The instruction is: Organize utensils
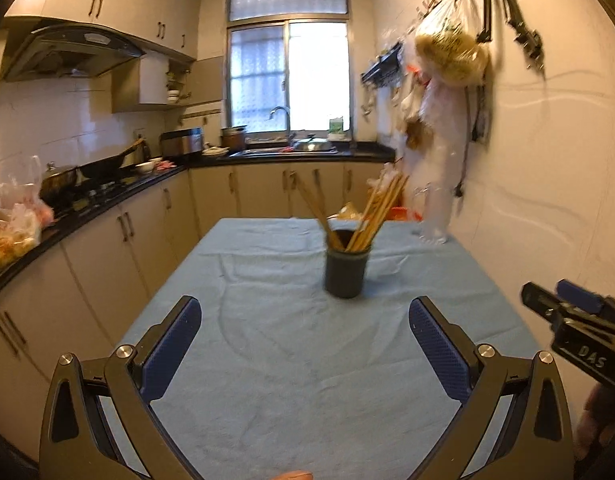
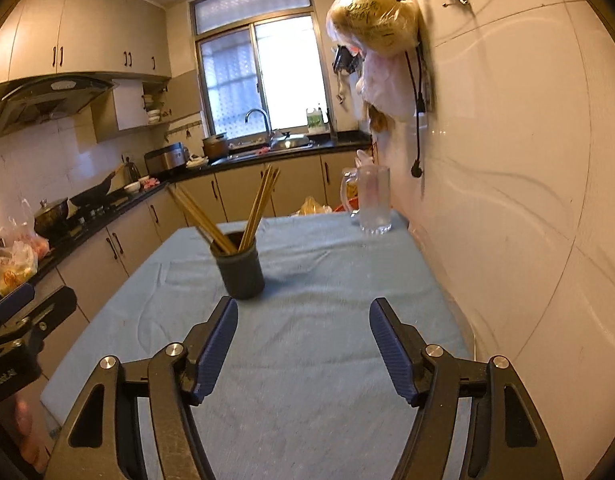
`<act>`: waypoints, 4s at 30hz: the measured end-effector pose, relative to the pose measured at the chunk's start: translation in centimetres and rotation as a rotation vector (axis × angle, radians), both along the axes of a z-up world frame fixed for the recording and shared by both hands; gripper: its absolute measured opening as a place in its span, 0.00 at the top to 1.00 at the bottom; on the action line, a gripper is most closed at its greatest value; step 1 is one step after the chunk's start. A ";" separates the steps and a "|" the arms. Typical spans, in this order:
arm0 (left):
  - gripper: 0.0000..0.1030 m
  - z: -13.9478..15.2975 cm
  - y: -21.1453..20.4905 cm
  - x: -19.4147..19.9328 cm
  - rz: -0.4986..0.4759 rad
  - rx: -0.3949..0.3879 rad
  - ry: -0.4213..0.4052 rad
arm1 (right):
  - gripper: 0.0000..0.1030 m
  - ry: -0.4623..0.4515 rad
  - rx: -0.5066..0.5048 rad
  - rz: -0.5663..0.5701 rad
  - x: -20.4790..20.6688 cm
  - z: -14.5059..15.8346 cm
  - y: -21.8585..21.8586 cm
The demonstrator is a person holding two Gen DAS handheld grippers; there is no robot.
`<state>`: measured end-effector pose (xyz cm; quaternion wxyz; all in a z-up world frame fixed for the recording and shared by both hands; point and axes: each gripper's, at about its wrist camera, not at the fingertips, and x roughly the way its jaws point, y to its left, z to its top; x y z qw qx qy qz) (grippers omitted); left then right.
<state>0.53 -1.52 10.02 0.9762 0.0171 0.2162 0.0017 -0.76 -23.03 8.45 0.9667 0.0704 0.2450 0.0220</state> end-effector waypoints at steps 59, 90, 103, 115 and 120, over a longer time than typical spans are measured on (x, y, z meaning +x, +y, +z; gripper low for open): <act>0.00 -9.6 3.7 4.5 0.006 -0.077 0.352 | 0.27 0.159 -0.090 -0.061 3.4 -7.0 4.1; 0.00 -11.2 4.2 5.6 0.008 -0.103 0.387 | 0.27 0.176 -0.109 -0.067 4.6 -8.2 4.4; 0.00 -11.8 4.0 5.9 0.031 -0.087 0.408 | 0.24 0.207 -0.130 -0.066 5.1 -9.1 4.6; 0.00 -11.8 4.0 5.8 0.040 -0.082 0.404 | 0.23 0.215 -0.133 -0.064 5.1 -9.3 4.9; 0.00 -11.9 3.9 5.8 0.039 -0.082 0.410 | 0.22 0.222 -0.132 -0.056 5.2 -9.4 5.0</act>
